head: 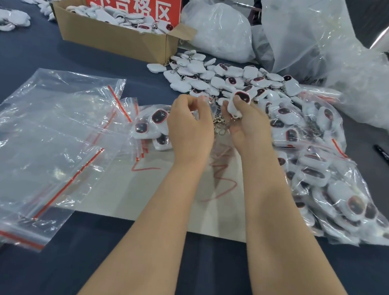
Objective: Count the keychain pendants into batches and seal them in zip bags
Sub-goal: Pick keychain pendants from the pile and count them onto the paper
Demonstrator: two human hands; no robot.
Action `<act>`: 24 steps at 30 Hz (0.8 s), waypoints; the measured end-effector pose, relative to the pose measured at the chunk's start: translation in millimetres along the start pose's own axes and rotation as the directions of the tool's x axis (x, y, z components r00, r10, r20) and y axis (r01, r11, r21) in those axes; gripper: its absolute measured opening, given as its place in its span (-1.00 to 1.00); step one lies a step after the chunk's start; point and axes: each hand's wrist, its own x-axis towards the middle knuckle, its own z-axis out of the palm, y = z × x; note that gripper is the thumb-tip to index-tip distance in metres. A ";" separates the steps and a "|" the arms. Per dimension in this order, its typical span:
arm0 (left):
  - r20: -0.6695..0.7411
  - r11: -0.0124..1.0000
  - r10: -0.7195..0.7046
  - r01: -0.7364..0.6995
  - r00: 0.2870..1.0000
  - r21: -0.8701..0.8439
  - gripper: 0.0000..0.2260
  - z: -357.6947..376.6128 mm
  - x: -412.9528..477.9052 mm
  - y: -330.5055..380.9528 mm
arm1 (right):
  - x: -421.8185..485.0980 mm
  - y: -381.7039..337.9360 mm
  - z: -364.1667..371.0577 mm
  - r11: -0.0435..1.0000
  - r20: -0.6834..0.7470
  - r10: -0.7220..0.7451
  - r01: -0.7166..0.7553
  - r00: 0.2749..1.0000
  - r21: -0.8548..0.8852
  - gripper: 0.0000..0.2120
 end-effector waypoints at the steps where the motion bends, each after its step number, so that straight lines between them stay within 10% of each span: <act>1: -0.001 1.000 0.002 -0.002 1.000 0.004 -0.88 0.6 -0.2 -0.4 | -2.1 3.3 -2.9 1.000 -0.006 0.001 -0.001 1.000 -0.010 -0.86; 13: -0.003 0.999 0.028 -0.028 1.000 0.027 -0.88 2.6 -0.1 -3.0 | -5.4 15.7 -10.0 0.933 0.107 -0.134 0.162 0.985 -0.323 -0.88; 24: -0.003 1.000 0.015 -0.015 1.000 0.018 -0.88 2.4 0.2 -2.5 | -4.6 12.5 -6.7 0.980 0.076 -0.061 0.074 0.995 -0.184 -0.83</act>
